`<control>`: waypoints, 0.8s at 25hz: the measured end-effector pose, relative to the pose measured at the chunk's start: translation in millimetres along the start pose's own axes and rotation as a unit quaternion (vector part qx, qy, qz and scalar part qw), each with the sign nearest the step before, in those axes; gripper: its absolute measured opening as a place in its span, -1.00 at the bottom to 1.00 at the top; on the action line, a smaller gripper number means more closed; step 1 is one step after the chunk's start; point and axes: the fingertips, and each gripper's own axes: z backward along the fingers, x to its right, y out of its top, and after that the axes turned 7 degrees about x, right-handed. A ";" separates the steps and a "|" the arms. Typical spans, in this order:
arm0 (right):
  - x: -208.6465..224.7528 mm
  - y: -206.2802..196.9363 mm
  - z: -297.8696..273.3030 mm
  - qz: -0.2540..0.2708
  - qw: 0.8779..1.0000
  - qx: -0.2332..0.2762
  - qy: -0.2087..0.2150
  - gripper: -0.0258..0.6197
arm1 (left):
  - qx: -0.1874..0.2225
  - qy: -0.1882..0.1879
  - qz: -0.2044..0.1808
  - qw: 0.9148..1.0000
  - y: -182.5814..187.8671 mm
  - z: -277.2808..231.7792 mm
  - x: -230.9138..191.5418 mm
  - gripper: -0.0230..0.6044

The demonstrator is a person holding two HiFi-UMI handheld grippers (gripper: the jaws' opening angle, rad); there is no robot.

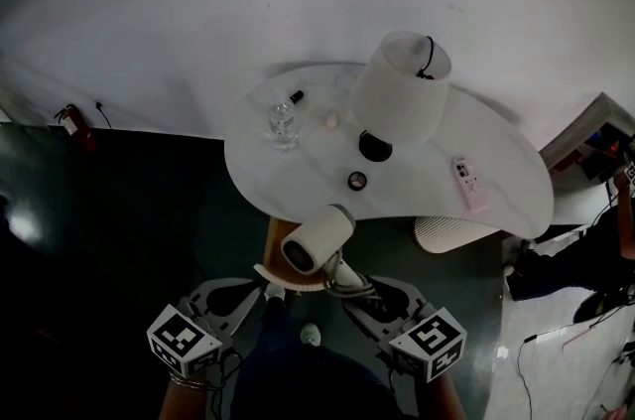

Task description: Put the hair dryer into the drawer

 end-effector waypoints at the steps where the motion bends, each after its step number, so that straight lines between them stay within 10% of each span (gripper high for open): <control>1: -0.4 -4.0 -5.0 0.001 1.000 -0.011 0.005 -0.27 | -0.009 -0.011 0.001 1.000 -4.5 -2.5 0.7 -0.90; 20: 8.5 -70.1 -67.4 -0.016 0.980 -0.195 0.025 -0.27 | -0.142 -0.157 0.069 0.975 -51.0 -38.3 -18.5 -0.90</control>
